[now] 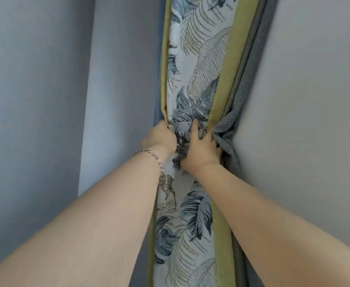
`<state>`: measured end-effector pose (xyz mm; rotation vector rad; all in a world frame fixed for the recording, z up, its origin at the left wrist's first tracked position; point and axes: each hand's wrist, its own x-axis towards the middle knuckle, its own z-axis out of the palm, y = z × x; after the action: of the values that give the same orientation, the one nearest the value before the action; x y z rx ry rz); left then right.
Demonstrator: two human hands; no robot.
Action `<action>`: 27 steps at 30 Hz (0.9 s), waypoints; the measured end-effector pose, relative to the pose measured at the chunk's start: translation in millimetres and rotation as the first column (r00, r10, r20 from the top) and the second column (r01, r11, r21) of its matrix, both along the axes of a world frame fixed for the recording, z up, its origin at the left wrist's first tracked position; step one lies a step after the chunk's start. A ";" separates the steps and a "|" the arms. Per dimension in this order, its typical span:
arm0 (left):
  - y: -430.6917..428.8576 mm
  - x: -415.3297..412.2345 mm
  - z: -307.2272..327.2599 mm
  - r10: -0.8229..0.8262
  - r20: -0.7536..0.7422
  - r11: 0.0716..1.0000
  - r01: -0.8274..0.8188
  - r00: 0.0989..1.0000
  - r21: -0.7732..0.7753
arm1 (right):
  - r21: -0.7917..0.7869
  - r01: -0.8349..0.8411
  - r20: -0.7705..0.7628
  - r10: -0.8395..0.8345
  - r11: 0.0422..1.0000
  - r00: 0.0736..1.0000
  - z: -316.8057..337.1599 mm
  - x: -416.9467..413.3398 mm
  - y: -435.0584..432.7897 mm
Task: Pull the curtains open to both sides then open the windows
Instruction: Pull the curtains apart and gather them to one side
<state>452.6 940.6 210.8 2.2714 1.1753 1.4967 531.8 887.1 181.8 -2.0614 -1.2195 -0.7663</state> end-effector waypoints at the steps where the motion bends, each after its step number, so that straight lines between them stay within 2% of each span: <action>1: 14.0 5.3 3.7 0.029 -0.029 1.000 -0.029 0.999 0.007 | -0.002 -0.016 0.003 0.016 1.000 1.000 2.7 6.2 13.4; 4: 55.9 19.3 14.7 0.186 -0.203 0.978 -0.162 0.961 0.131 | -0.006 -0.031 -0.010 0.031 1.000 0.999 8.8 22.4 53.6; 6: 82.5 29.2 20.7 0.301 -0.337 0.944 -0.228 0.892 0.239 | 0.012 -0.039 -0.037 0.039 0.999 0.999 10.4 32.1 80.4; 8: 108.1 39.1 23.2 0.359 -0.407 0.922 -0.252 0.840 0.293 | 0.064 -0.088 -0.069 0.092 0.994 0.993 9.8 41.6 104.7; 11: 146.1 53.4 13.1 0.404 -0.438 0.899 -0.260 0.803 0.353 | 0.105 -0.154 -0.048 0.160 0.983 0.986 2.5 55.9 138.8; 18: 193.2 65.3 -25.3 0.503 -0.437 0.835 -0.290 0.745 0.468 | 0.000 -0.106 0.042 0.106 0.994 0.994 -15.7 62.6 167.2; 27: 152.7 45.6 -34.7 0.574 -0.460 0.802 -0.351 0.677 0.484 | -0.012 -0.173 0.016 0.173 0.985 0.985 -33.7 50.9 133.4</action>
<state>498.2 1093.3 176.1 2.9929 1.9345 1.2330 582.7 1020.5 148.1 -1.9298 -1.3939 -0.6986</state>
